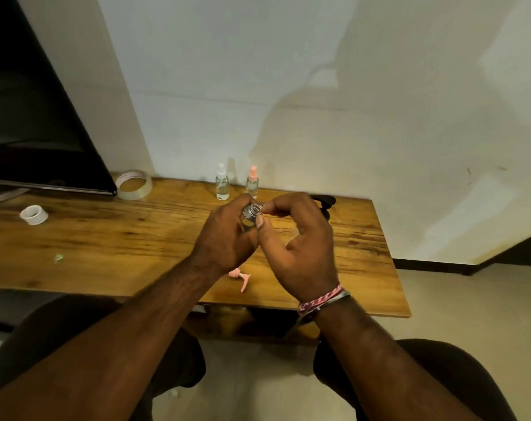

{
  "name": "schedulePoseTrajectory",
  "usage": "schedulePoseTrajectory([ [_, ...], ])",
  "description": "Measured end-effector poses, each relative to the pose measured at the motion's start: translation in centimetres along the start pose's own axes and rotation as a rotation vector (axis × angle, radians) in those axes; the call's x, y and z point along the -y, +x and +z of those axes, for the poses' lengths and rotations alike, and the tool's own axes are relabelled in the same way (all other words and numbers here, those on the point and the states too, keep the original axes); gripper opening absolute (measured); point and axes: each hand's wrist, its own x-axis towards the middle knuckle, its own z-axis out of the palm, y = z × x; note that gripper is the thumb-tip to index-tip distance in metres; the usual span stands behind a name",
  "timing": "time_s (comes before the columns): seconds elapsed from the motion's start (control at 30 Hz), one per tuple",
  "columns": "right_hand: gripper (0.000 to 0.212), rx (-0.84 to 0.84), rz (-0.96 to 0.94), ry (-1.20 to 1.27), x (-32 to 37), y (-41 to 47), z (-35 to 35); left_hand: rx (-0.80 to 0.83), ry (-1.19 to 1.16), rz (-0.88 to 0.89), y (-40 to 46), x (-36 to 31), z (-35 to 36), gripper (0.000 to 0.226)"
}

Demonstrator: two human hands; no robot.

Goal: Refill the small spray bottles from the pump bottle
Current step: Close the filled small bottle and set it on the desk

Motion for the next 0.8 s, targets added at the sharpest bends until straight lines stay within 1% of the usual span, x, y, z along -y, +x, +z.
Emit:
schedulePoseTrajectory([
  [0.1, 0.014, 0.068, 0.079, -0.006, -1.0, -1.0, 2.5, -0.017, -0.025, -0.053, -0.7, 1.9, -1.3, 0.014],
  [0.2, 0.013, 0.147, 0.115, -0.044, -2.8, -1.9, 5.0, -0.028, 0.026, -0.148, -1.2, 3.6, -2.1, 0.012],
  [0.3, 0.014, 0.195, 0.184, -0.073, -4.8, -2.6, 7.0, -0.024, 0.102, -0.228, -1.7, 5.9, -2.5, 0.021],
  [0.37, 0.016, 0.271, 0.234, -0.114, -6.2, -3.1, 8.1, -0.014, 0.136, -0.301, -2.1, 7.2, -3.0, 0.019],
  [0.4, 0.019, 0.328, 0.258, -0.156, -6.9, -3.4, 8.5, -0.009, 0.145, -0.336, -2.2, 7.6, -3.2, 0.017],
  [0.5, 0.043, 0.560, 0.384, -0.323, -8.3, -4.0, 9.6, 0.005, 0.171, -0.393, -2.3, 8.7, -3.6, 0.017],
  [0.53, 0.048, 0.625, 0.405, -0.371, -8.7, -4.2, 9.9, 0.007, 0.181, -0.405, -2.3, 8.9, -3.7, 0.017],
  [0.57, 0.048, 0.670, 0.402, -0.414, -9.0, -4.4, 10.1, 0.005, 0.184, -0.404, -2.2, 9.2, -3.7, 0.017],
  [0.63, 0.040, 0.721, 0.361, -0.468, -9.6, -4.7, 10.5, 0.005, 0.190, -0.404, -2.0, 9.3, -3.8, 0.020],
  [0.73, 0.027, 0.734, 0.346, -0.489, -9.9, -4.6, 10.7, 0.016, 0.206, -0.401, -2.0, 9.5, -3.7, 0.021],
  [0.8, 0.024, 0.705, 0.372, -0.483, -9.9, -4.4, 10.7, 0.014, 0.210, -0.397, -2.0, 9.7, -3.7, 0.018],
])
